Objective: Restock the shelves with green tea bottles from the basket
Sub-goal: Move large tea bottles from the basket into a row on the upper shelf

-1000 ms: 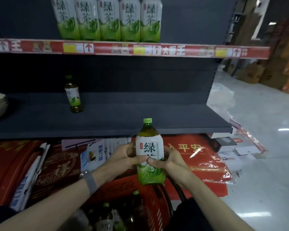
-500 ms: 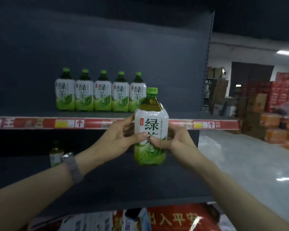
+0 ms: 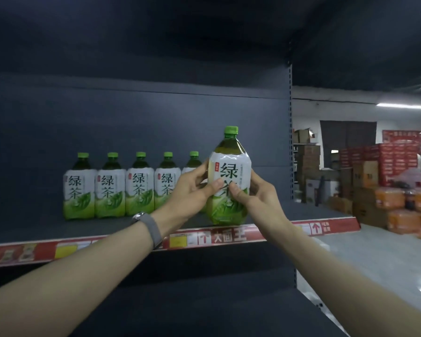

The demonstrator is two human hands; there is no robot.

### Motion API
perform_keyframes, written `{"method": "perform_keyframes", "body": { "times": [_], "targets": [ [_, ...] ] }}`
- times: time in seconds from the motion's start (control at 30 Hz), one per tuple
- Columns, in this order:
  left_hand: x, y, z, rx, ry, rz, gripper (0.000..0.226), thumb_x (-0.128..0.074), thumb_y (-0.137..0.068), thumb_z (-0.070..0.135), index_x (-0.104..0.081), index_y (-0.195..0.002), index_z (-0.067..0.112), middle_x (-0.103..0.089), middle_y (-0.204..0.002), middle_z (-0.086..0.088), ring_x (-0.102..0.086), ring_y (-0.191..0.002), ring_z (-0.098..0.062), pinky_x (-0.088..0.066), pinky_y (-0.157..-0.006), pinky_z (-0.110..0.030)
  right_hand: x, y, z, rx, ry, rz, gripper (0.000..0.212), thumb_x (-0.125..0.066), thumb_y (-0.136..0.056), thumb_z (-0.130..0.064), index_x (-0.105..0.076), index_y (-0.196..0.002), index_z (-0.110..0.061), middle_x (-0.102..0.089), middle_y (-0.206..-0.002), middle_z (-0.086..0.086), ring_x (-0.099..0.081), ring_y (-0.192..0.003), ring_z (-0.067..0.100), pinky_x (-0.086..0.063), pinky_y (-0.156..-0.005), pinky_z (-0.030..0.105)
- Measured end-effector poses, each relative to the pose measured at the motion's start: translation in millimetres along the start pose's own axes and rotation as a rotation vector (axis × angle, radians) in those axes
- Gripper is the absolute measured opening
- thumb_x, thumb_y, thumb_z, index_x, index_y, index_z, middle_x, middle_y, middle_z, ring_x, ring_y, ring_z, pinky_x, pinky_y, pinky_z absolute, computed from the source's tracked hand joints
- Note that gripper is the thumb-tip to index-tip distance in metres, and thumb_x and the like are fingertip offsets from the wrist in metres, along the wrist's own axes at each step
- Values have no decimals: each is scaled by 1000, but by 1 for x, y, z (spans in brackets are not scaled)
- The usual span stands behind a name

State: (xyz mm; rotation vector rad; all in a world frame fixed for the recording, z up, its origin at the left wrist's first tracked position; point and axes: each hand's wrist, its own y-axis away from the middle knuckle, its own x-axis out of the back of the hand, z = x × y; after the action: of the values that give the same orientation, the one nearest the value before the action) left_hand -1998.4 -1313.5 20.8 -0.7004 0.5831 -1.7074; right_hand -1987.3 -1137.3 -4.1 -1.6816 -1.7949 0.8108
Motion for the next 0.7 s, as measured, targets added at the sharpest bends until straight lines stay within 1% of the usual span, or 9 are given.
{"method": "perform_keyframes", "body": {
  "times": [0.13,0.2,0.33,0.43,0.5,0.63,0.7],
  "targets": [
    [-2,-17,-19,38,-10,-12,45,-66,-100,6,-61,-140,25,-77,-121,5,-73,-114,-8,-60,-85,-23,7,-14,15,-45,-16,13,39,-67,-101,-2,-64,-138,-12,-80,-117,2,-78,-104,17,-62,-80,26],
    [-4,-23,-27,59,5,0,42,-66,-100,6,-63,-138,23,-77,-122,4,-73,-114,-9,-61,-86,-26,10,-20,21,-66,-15,18,37,-67,-100,-2,-64,-136,-12,-81,-115,2,-78,-103,17,-63,-79,26],
    [-8,-32,-44,81,10,17,32,-65,-101,8,-67,-126,28,-77,-123,1,-72,-116,-13,-61,-96,-35,18,-30,32,-93,9,7,36,-68,-101,-5,-65,-135,-14,-81,-114,1,-79,-103,18,-63,-80,29],
    [-11,-35,-57,86,8,18,33,-64,-102,8,-64,-129,27,-76,-124,1,-71,-117,-12,-61,-96,-32,23,-31,44,-116,12,-6,35,-67,-101,-6,-65,-135,-14,-81,-115,1,-78,-104,20,-64,-82,31],
    [-16,-37,-65,81,14,24,35,-63,-102,7,-63,-132,26,-76,-124,2,-71,-117,-10,-61,-93,-28,27,-34,53,-125,9,3,35,-67,-102,-7,-64,-136,-14,-80,-117,3,-78,-106,21,-64,-85,32],
    [-22,-46,-76,58,21,41,34,-60,-104,7,-64,-122,35,-76,-117,11,-72,-112,-3,-59,-84,-19,32,-44,65,-119,24,27,37,-69,-101,-8,-64,-137,-12,-80,-118,6,-78,-106,22,-64,-87,35],
    [-23,-48,-82,52,24,52,34,-59,-105,8,-62,-124,36,-75,-120,10,-71,-113,-2,-58,-85,-19,32,-47,72,-116,49,33,37,-69,-101,-10,-64,-138,-13,-79,-119,6,-78,-107,21,-64,-89,36]
  ]
}}
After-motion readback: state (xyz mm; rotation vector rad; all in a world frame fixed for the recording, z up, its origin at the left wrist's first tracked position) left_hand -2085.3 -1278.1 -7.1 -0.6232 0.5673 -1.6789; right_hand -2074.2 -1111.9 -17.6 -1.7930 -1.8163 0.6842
